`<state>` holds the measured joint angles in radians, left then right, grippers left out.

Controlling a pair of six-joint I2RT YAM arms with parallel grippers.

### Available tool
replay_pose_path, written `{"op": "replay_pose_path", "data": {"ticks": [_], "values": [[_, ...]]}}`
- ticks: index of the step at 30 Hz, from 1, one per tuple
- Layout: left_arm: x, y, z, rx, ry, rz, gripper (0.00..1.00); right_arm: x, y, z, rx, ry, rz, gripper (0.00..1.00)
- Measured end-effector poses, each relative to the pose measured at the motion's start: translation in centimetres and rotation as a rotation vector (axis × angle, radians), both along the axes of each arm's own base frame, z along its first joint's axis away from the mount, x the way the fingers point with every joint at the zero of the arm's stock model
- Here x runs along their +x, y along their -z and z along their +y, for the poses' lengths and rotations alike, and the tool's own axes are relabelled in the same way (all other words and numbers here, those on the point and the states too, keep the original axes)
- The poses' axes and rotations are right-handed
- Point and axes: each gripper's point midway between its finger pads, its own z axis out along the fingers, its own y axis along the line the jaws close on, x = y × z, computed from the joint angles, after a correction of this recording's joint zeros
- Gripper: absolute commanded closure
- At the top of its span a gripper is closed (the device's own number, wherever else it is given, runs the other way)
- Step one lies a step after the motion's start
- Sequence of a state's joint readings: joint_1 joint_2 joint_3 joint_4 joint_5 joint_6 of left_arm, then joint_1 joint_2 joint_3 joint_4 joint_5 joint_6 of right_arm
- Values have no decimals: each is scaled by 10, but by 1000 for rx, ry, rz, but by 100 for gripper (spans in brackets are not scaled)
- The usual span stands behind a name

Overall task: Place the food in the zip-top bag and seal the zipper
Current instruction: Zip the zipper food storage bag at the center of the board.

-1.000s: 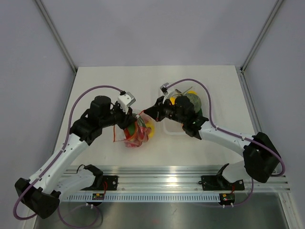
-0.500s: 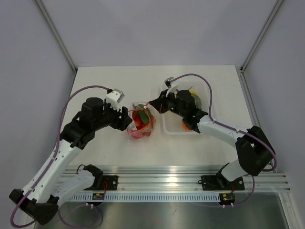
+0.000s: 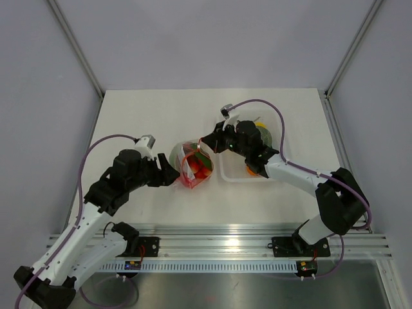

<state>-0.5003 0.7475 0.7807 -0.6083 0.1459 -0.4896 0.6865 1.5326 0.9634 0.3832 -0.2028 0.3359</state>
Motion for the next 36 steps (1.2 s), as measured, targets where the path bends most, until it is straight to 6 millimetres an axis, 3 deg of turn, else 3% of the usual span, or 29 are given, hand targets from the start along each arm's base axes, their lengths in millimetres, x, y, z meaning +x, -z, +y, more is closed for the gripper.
{"op": "replay_pose_path", "data": {"ticks": [4,9,14,19,25,28,29,30,31,36], "values": [[-9,-10,-2,-102,-47,11,36,0,0,0,-5,0,6,100],[-25,-21,-20,-187,-19,14,35,1,-3,1,-3,0,3,100],[-28,-3,-35,-170,-17,72,39,0,-1,1,-6,-1,8,100],[-21,18,-31,-138,-88,91,45,0,-1,1,-8,-1,12,100],[-11,26,-37,-139,-117,93,49,0,-1,1,-7,-2,12,100],[-10,28,-42,-138,-113,92,63,0,-1,1,-6,-3,14,100],[-9,28,-44,-140,-115,92,84,0,-1,1,-5,-5,15,100],[-8,29,-45,-140,-117,94,95,-1,-1,1,-4,-7,16,100],[-7,30,-46,-137,-120,96,100,-1,-1,2,-3,-7,18,100],[-8,23,-39,-90,-130,96,100,-2,-3,2,-13,-12,34,100]]}}
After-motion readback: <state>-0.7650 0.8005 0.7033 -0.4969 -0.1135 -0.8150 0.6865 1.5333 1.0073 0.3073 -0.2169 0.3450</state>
